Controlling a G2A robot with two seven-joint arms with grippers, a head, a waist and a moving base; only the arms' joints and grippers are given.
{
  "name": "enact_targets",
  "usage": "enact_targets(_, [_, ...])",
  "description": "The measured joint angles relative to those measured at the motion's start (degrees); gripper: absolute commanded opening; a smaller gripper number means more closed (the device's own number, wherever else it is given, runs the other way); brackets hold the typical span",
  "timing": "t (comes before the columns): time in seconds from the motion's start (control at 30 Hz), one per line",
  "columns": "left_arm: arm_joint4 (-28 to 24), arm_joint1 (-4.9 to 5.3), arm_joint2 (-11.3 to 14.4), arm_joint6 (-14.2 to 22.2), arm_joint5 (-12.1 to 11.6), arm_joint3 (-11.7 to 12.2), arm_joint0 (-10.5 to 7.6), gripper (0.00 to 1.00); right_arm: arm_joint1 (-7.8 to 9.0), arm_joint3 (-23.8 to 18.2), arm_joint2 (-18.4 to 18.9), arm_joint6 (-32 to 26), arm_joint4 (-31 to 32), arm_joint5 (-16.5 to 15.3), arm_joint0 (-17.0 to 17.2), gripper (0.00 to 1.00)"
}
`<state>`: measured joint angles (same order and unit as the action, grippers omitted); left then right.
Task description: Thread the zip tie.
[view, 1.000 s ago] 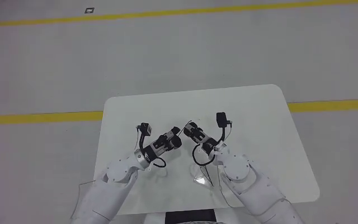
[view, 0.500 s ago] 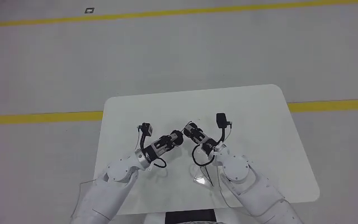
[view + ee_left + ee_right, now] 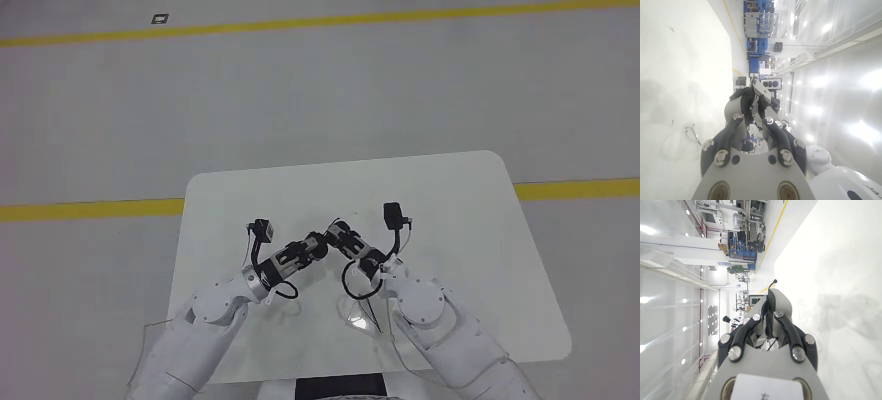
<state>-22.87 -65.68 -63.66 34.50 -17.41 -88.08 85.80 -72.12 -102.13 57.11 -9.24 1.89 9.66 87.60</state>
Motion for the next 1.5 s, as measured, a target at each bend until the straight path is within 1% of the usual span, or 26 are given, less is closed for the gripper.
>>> enact_targets(0.17, [-0.3,0.08,0.1,0.1,0.1,0.4,-0.23,0.00,-0.05,0.0,0.1,-0.6,0.4,0.0,0.0,0.00])
enact_targets(0.2, [-0.4,0.11,0.1,0.1,0.1,0.5,-0.27,0.00,-0.05,0.0,0.1,-0.8,0.4,0.0,0.0,0.29])
enact_targets(0.23, [-0.5,0.14,0.0,0.2,0.1,0.6,-0.27,0.00,-0.05,0.0,0.1,-1.0,0.5,0.1,0.0,1.00])
enact_targets(0.33, [-1.1,0.38,-0.7,1.1,-0.1,0.4,-0.08,0.00,-0.04,0.1,0.5,-1.2,0.6,0.2,0.1,1.00])
enact_targets(0.43, [-2.3,0.84,-2.1,3.7,-0.1,-0.1,0.39,0.00,0.10,-0.1,1.8,-1.6,-0.1,0.0,0.6,1.00])
enact_targets(0.57, [-4.2,1.76,-4.9,9.3,0.8,-1.0,1.17,0.00,0.61,-0.6,4.3,-4.7,-1.2,-1.1,1.3,1.00])
enact_targets(0.63, [-5.1,2.30,-6.5,13.0,1.6,-1.2,1.42,0.00,0.97,-0.6,5.7,-8.0,-1.8,-1.8,1.3,1.00])
enact_targets(0.67, [-5.5,2.59,-7.4,14.9,2.2,-1.2,1.49,0.00,1.21,-0.4,6.4,-10.9,-2.3,-2.4,1.0,1.00])
enact_targets(0.73, [-5.5,3.00,-8.6,17.4,2.8,-1.1,1.41,0.00,1.37,-0.2,6.7,-15.3,-2.6,-2.8,0.8,1.00])
enact_targets(0.77, [-5.7,3.17,-9.0,18.5,3.0,-1.1,1.32,0.00,1.38,-0.2,6.7,-16.3,-2.6,-2.8,0.7,1.00])
enact_targets(0.8, [-5.9,3.34,-9.6,19.6,3.0,-1.1,1.17,0.00,1.37,-0.2,6.7,-15.9,-2.6,-2.8,0.7,1.00])
enact_targets(0.9, [-5.9,3.40,-9.8,19.9,2.9,-1.2,1.09,0.00,1.36,-0.2,6.7,-13.7,-2.5,-2.8,0.8,1.00])
enact_targets(1.13, [-5.8,3.39,-9.6,19.7,3.1,-1.2,1.03,0.00,1.36,-0.2,6.7,-13.8,-2.5,-2.8,0.8,1.00])
enact_targets(1.2, [-6.1,3.42,-9.4,20.0,4.4,-0.8,0.17,0.00,1.35,-0.2,6.7,-13.8,-2.6,-2.8,0.8,1.00])
enact_targets(1.27, [-7.5,3.55,-9.5,22.2,5.7,0.4,-1.10,0.00,1.31,0.4,6.9,-15.5,-4.5,-4.0,0.5,1.00])
enact_targets(1.3, [-8.0,3.70,-9.7,24.3,6.3,1.5,-2.05,0.00,1.36,1.4,7.5,-18.0,-7.1,-5.1,-0.3,1.00])
enact_targets(1.4, [-9.3,4.02,-10.0,29.6,7.1,4.5,-4.07,0.00,1.54,5.2,8.6,-26.3,-13.5,-7.5,-3.0,1.00])
enact_targets(1.5, [-10.5,4.19,-9.6,33.7,7.3,7.2,-5.61,0.00,1.51,9.2,8.4,-33.0,-17.6,-9.0,-6.0,1.00])
